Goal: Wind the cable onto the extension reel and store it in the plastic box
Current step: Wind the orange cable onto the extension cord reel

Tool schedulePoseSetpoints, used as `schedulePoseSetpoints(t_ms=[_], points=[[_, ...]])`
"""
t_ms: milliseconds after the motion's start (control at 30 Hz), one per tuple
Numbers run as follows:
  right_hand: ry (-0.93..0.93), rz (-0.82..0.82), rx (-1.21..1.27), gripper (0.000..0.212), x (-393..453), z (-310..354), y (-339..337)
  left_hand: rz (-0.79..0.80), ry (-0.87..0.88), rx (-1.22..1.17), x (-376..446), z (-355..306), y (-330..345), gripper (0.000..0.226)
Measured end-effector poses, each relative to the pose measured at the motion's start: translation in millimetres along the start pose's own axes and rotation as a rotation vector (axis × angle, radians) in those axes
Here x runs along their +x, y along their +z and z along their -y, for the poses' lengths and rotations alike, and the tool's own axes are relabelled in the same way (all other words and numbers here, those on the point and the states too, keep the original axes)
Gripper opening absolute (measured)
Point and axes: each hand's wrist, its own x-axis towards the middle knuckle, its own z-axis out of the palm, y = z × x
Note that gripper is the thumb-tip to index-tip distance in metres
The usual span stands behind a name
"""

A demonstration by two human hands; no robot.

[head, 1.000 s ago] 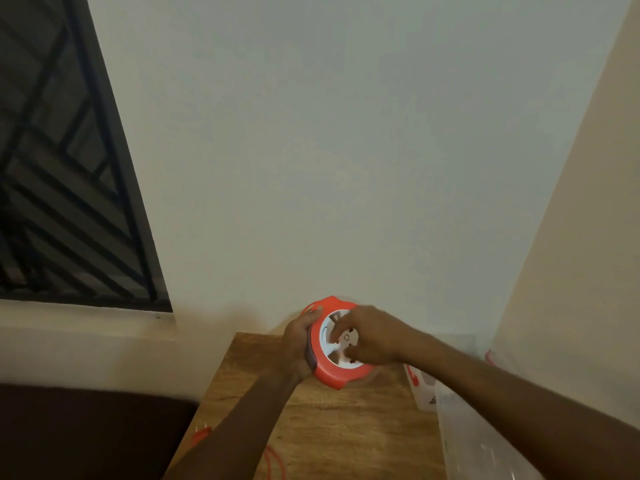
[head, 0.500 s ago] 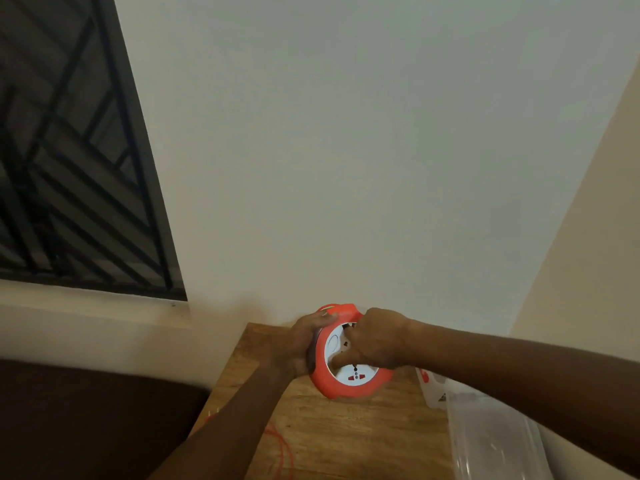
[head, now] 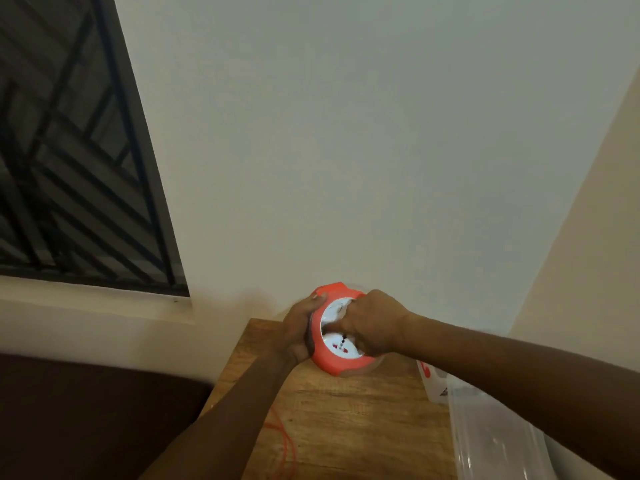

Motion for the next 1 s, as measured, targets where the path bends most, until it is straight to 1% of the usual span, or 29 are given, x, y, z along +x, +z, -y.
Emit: schedulePoseSetpoints(t_ms=[100,133,167,200,233,267,300,333,367,400,433,500,533,567,600,633,667,700,767,833,900,1000], points=[[0.383,-0.116,0.327,0.065,0.5,4.5,-0.8,-0.101,0.127,-0.042,4.2,-6.5,13.3,0.067],[0.522,-0.161,0.491,0.065,4.0,7.0,0.2,-0.142,0.186,-0.053,5.7,-8.8,19.5,0.062],[0.651,-0.208,0.685,0.065,7.3,10.2,-1.3,-0.179,0.249,-0.062,7.8,-10.8,26.1,0.051],[0.769,-0.269,0.94,0.065,12.4,11.4,-1.4,-0.204,0.303,-0.045,8.6,-12.4,33.2,0.038],[0.903,-0.347,1.26,0.065,18.8,12.0,-1.8,-0.22,0.35,-0.008,9.6,-14.1,38.9,0.03],[1.042,-0.419,1.588,0.063,23.9,14.4,-3.6,-0.222,0.386,0.035,9.8,-15.4,43.7,0.026],[1.157,-0.463,1.841,0.057,27.0,17.9,-6.5,-0.22,0.408,0.067,10.0,-16.7,45.6,0.026],[1.209,-0.507,1.995,0.051,27.9,20.6,-9.7,-0.228,0.41,0.086,10.1,-19.1,46.9,0.027],[1.216,-0.539,2.061,0.05,28.3,21.9,-11.3,-0.241,0.404,0.095,10.5,-22.0,47.4,0.029],[1.186,-0.553,2.084,0.054,28.6,22.7,-12.3,-0.245,0.396,0.097,11.5,-25.6,46.5,0.032],[1.138,-0.559,2.074,0.062,26.4,23.6,-13.4,-0.234,0.393,0.11,13.6,-28.9,46.4,0.034],[1.033,-0.476,1.992,0.072,19.0,24.7,-22.4,-0.221,0.397,0.144,17.3,-36.2,46.5,0.033],[0.968,-0.437,1.904,0.071,14.7,24.7,-27.5,-0.217,0.393,0.138,19.1,-39.8,46.5,0.032],[0.905,-0.417,1.743,0.065,10.2,23.2,-30.7,-0.209,0.378,0.118,20.3,-44.5,46.5,0.032],[0.84,-0.422,1.478,0.058,5.5,19.8,-30.6,-0.201,0.357,0.1,21.0,-49.6,46.1,0.034],[0.761,-0.442,1.16,0.051,-0.2,14.6,-28.5,-0.189,0.331,0.086,20.9,-54.7,45.4,0.037],[0.667,-0.438,0.859,0.046,-6.4,8.4,-27.8,-0.169,0.3,0.077,20.7,-60.6,44.6,0.038],[0.562,-0.402,0.611,0.046,-11.6,0.3,-27.5,-0.143,0.264,0.073,21.3,-65.9,43.9,0.04],[0.38,-0.281,0.276,0.053,-18.4,-17.1,-29.2,-0.091,0.21,0.1,21.7,-75.1,44.1,0.043],[0.283,-0.177,0.037,0.066,-21.3,-34.3,-33.9,-0.054,0.205,0.155,21.6,-82.6,47.7,0.042],[0.199,-0.127,-0.132,0.073,-23.1,-49.3,-41.9,-0.043,0.208,0.185,21.6,-89.5,52.0,0.038],[0.089,-0.083,-0.248,0.067,-25.9,-63.8,-59.0,-0.016,0.198,0.209,21.5,-101.4,60.9,0.037]])
